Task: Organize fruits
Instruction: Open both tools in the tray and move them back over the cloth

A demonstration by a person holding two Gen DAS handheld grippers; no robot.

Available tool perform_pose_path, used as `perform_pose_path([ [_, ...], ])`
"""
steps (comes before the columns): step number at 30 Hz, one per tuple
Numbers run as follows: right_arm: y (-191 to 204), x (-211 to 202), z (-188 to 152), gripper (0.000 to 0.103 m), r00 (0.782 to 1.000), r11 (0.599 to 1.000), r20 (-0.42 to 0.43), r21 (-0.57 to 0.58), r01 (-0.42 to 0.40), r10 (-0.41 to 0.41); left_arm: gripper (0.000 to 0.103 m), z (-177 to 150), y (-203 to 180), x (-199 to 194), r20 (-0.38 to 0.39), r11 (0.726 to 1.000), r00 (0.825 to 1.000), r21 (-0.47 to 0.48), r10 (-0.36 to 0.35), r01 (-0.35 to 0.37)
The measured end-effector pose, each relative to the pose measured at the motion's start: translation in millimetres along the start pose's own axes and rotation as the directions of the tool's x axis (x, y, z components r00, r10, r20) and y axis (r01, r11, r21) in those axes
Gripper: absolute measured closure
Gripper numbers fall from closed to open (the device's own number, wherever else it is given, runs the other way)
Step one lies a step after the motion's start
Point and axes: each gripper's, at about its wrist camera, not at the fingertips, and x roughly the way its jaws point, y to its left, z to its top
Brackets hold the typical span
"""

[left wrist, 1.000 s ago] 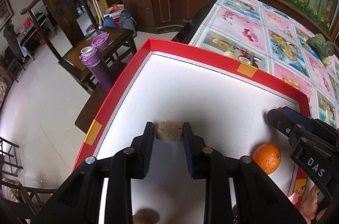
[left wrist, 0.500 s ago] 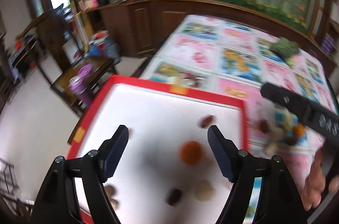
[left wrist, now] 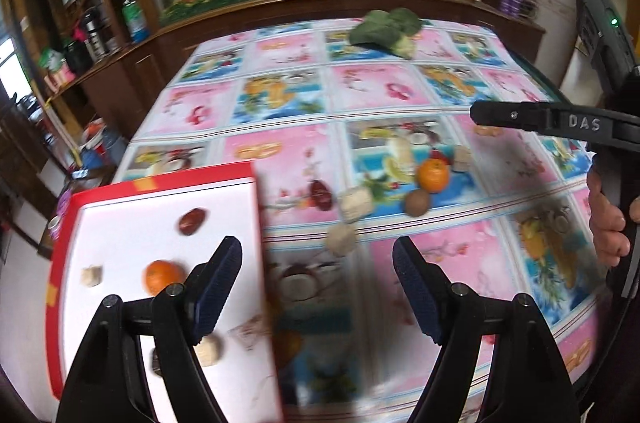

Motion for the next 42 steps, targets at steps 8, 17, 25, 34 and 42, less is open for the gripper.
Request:
perform_pose_path([
  [8, -2, 5, -16, 0.044, 0.990, 0.987, -0.023, -0.082, 0.139, -0.141, 0.025, 11, -15, 20, -0.012, 0.998, 0.999, 0.037, 0.043, -0.043],
  [17, 10, 26, -22, 0.058, 0.980, 0.978, -0.035, -0.080, 0.195, -0.198, 0.025, 10, -8, 38, -0.062, 1.000, 0.998, -0.004, 0.013, -0.013],
  [25, 7, 41, -23, 0.062, 0.978, 0.982, -0.085, -0.027, 0.187, -0.188, 0.026, 13, -5, 47, -0.076, 0.999, 0.997, -0.024, -0.028, 0.026],
  [34, 12, 53, -28, 0.065, 0.975, 0.978, -0.087, -0.038, 0.203, -0.205, 0.041, 21, -4, 62, -0.097, 0.998, 0.994, -0.020, -0.053, 0.051],
  [42, 11, 52, -28, 0.070, 0.974, 0.977, -0.074, -0.039, 0.210, -0.212, 0.053, 20, -12, 71, -0.120, 0.995, 0.988, -0.008, -0.096, 0.096],
])
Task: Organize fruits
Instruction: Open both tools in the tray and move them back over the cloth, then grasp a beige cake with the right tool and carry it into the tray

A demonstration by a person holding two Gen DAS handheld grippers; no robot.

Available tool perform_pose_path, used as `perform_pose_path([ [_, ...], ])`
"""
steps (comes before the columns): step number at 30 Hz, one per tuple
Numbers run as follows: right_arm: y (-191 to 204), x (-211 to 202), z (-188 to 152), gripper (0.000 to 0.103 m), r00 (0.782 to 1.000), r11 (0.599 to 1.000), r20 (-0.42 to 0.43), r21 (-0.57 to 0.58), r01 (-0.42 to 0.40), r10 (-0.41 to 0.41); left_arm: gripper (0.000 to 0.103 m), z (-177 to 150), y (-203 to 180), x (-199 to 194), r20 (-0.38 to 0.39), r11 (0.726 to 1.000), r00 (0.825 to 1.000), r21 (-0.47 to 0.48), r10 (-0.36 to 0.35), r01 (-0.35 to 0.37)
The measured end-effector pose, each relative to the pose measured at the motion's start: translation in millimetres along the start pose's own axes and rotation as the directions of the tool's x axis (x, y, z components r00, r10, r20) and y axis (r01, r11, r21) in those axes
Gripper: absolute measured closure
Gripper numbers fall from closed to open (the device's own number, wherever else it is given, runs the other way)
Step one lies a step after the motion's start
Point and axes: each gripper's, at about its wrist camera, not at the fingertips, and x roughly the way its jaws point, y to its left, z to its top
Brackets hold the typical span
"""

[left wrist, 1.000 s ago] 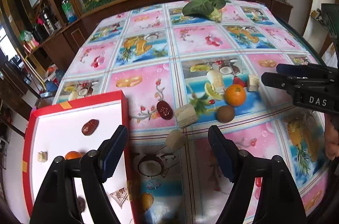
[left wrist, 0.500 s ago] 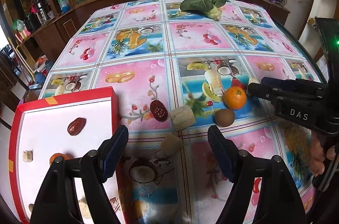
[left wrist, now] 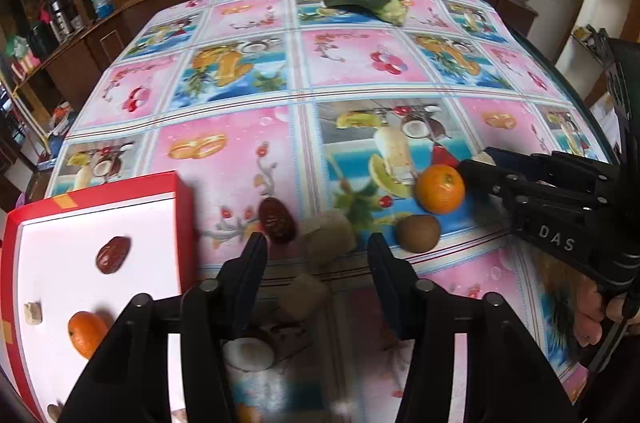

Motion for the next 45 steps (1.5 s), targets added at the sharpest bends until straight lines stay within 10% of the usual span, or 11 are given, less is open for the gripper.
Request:
perform_pose_path([
  [16, -11, -5, 1, 0.075, 1.000, 0.999, 0.015, 0.054, 0.004, -0.005, 0.074, 5, 0, 14, -0.009, 0.999, 1.000, -0.027, -0.022, 0.022],
  [33, 7, -47, -1, 0.075, 0.975, 0.996, 0.220, 0.077, -0.032, 0.014, 0.074, -39, 49, -106, 0.213, 0.994, 0.976, -0.103, 0.046, -0.024],
  [45, 144, -55, -18, 0.075, 0.935, 0.951, 0.185, -0.129, -0.281, 0.301, 0.074, -89, 120, -126, 0.166, 0.966, 0.970, -0.219, 0.175, -0.136],
])
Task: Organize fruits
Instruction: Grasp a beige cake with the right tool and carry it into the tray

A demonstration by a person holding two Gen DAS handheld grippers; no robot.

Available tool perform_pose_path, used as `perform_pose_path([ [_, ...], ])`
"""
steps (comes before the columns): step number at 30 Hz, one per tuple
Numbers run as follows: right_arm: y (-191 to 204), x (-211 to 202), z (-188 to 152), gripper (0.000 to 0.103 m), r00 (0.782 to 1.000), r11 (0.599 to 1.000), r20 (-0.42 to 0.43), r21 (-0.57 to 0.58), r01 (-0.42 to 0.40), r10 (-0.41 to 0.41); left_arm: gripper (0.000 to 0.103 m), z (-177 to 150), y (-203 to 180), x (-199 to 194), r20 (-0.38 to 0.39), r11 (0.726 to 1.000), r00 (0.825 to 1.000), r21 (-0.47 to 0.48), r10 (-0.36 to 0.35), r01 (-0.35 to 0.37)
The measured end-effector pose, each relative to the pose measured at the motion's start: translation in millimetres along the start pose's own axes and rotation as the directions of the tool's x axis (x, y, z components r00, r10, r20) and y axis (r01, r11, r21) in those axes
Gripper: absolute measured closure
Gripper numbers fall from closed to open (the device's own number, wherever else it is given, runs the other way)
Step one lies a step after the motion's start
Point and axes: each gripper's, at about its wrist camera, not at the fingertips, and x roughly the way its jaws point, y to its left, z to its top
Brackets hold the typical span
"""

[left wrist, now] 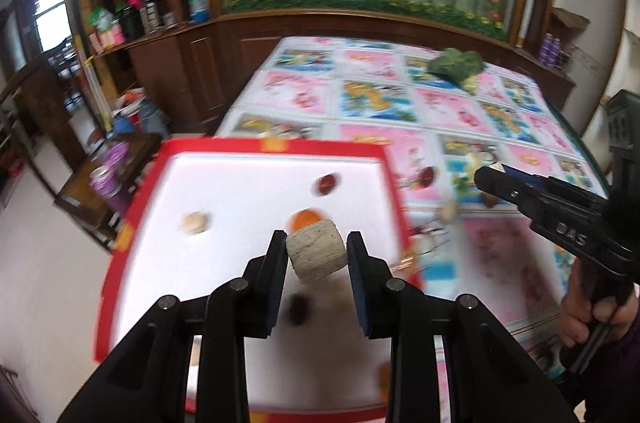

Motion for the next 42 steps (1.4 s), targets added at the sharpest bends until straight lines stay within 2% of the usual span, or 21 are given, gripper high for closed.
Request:
perform_pose_path([
  [5, 41, 16, -5, 0.075, 0.990, 0.991, -0.056, -0.005, -0.133, 0.133, 0.074, -19, 26, 0, -0.031, 0.999, 0.999, -0.034, 0.037, -0.038],
  [9, 70, 32, -20, 0.075, 0.982, 0.986, -0.111, -0.054, -0.160, 0.153, 0.073, -33, 30, 11, -0.076, 0.999, 0.997, -0.040, 0.019, -0.022],
  [14, 90, 54, -19, 0.074, 0.977, 0.985, -0.166, -0.087, -0.151, 0.135, 0.073, -34, 43, 20, -0.082, 0.996, 0.996, -0.081, 0.035, -0.042],
  [19, 96, 84, -16, 0.074, 0.956, 0.985, -0.255, -0.062, -0.163, 0.143, 0.073, -24, 46, 34, -0.079, 0.995, 0.995, -0.076, 0.057, -0.063],
  [21, 99, 91, -19, 0.074, 0.955, 0.986, -0.272, -0.074, -0.146, 0.121, 0.074, -23, 46, 44, -0.095, 0.993, 0.991, -0.068, 0.093, -0.100],
  [24, 96, 98, -21, 0.074, 0.940, 0.985, -0.309, -0.049, -0.165, 0.142, 0.073, -27, 53, 52, -0.132, 0.991, 0.988, -0.094, 0.077, -0.090],
  [27, 97, 103, -24, 0.074, 0.944, 0.989, -0.318, -0.078, -0.122, 0.091, 0.073, -31, 54, 55, -0.144, 0.991, 0.986, -0.089, 0.090, -0.103],
  [35, 100, 106, -23, 0.074, 0.941, 0.988, -0.331, -0.109, -0.110, 0.068, 0.072, -30, 52, 57, -0.147, 0.989, 0.982, -0.067, 0.117, -0.128],
  [38, 98, 105, -22, 0.074, 0.938, 0.987, -0.337, -0.102, -0.120, 0.079, 0.063, -30, 54, 57, -0.152, 0.986, 0.979, -0.067, 0.139, -0.151],
  [40, 96, 105, -21, 0.071, 0.939, 0.988, -0.337, -0.103, -0.116, 0.075, 0.051, -30, 55, 56, -0.160, 0.982, 0.974, -0.069, 0.163, -0.175],
  [42, 92, 104, -20, 0.061, 0.938, 0.988, -0.337, -0.093, -0.124, 0.086, 0.044, -31, 57, 53, -0.159, 0.980, 0.972, -0.070, 0.173, -0.186],
])
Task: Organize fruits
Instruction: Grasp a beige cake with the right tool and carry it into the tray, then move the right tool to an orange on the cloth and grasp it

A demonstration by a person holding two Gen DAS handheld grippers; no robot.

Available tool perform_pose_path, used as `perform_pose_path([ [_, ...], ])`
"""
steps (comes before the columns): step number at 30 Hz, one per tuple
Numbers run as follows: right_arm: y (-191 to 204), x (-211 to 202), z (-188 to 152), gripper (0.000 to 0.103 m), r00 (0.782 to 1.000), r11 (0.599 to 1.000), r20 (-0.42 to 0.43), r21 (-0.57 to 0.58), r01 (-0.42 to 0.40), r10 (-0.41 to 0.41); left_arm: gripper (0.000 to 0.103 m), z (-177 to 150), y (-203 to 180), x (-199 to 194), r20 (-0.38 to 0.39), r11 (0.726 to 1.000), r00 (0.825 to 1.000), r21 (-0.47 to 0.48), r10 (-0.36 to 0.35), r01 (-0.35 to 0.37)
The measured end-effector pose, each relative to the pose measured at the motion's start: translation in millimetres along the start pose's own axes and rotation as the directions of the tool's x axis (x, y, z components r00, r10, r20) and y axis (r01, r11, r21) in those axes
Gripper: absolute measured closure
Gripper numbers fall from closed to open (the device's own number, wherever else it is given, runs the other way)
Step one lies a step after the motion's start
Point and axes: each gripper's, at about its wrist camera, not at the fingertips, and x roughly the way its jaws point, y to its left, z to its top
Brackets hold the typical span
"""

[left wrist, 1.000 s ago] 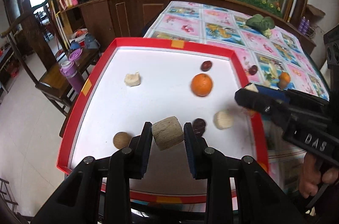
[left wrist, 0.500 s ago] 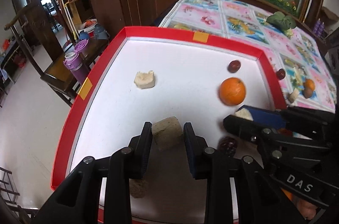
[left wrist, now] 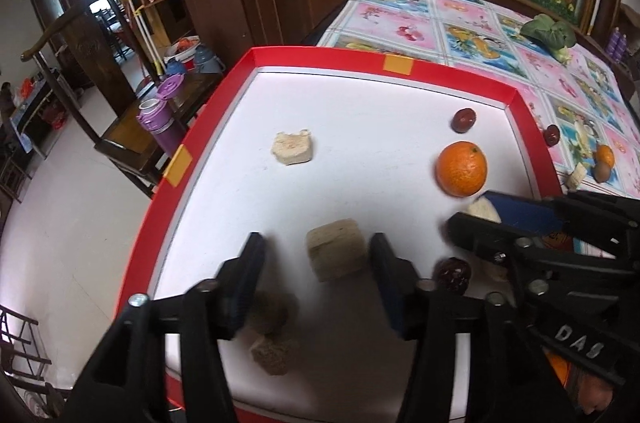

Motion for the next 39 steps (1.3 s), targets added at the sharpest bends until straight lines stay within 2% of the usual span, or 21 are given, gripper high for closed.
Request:
perform_pose_path([
  [5, -19, -28, 0, 0.055, 0.991, 0.992, 0.072, 0.040, -0.120, 0.116, 0.041, 1, -2, -10, 0.015, 1.000, 1.000, 0.004, -0.001, 0.001],
  [7, -28, -43, -1, 0.053, 0.985, 0.989, 0.113, 0.051, -0.136, 0.130, 0.040, 2, -5, -15, 0.024, 1.000, 1.000, 0.009, -0.004, 0.004],
  [12, -84, -83, -8, 0.052, 0.972, 0.983, 0.221, 0.146, -0.110, 0.076, 0.037, 3, -20, -30, 0.047, 0.999, 0.998, 0.038, -0.031, 0.029],
  [17, -154, -121, -32, 0.053, 0.959, 0.960, 0.279, 0.278, -0.040, -0.041, 0.035, 7, -48, -44, 0.071, 0.993, 0.995, 0.092, -0.075, 0.068],
  [24, -219, -164, -54, 0.053, 0.928, 0.909, 0.333, 0.416, 0.015, -0.168, 0.033, 16, -116, -59, 0.088, 0.960, 0.980, 0.236, -0.177, 0.152],
  [26, -225, -166, -57, 0.053, 0.928, 0.908, 0.329, 0.419, 0.023, -0.176, 0.033, 17, -132, -60, 0.085, 0.950, 0.978, 0.267, -0.193, 0.164],
  [29, -230, -163, -57, 0.053, 0.931, 0.901, 0.292, 0.427, 0.080, -0.221, 0.033, 19, -150, -59, 0.070, 0.937, 0.972, 0.289, -0.225, 0.196],
  [33, -232, -146, -59, 0.053, 0.955, 0.898, 0.221, 0.430, 0.087, -0.198, 0.033, 23, -172, -57, 0.066, 0.921, 0.969, 0.332, -0.240, 0.205],
  [39, -224, -130, -51, 0.053, 0.962, 0.908, 0.200, 0.409, 0.090, -0.186, 0.033, 22, -183, -51, 0.047, 0.918, 0.970, 0.336, -0.240, 0.211],
])
